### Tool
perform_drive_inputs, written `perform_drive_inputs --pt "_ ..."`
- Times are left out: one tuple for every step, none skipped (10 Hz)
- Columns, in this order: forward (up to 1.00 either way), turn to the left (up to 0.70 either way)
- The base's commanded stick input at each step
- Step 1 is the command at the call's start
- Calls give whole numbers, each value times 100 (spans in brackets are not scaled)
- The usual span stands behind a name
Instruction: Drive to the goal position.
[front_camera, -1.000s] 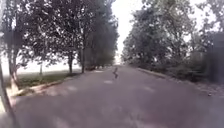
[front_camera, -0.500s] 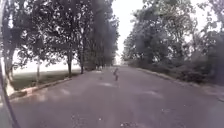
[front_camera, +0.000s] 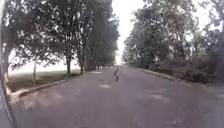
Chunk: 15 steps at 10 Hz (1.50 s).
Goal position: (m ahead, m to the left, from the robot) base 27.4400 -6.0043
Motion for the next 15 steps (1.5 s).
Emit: perform_drive_inputs --pt "70 0" --pt "70 0" --pt "70 0" --pt "70 0" --pt "70 0" --pt "70 0" --pt "70 0" --pt "70 0" --pt "70 0" --pt "70 0" --pt "70 0" --pt "70 -11" --pt "70 -23" --pt "70 -30" --pt "70 -34"
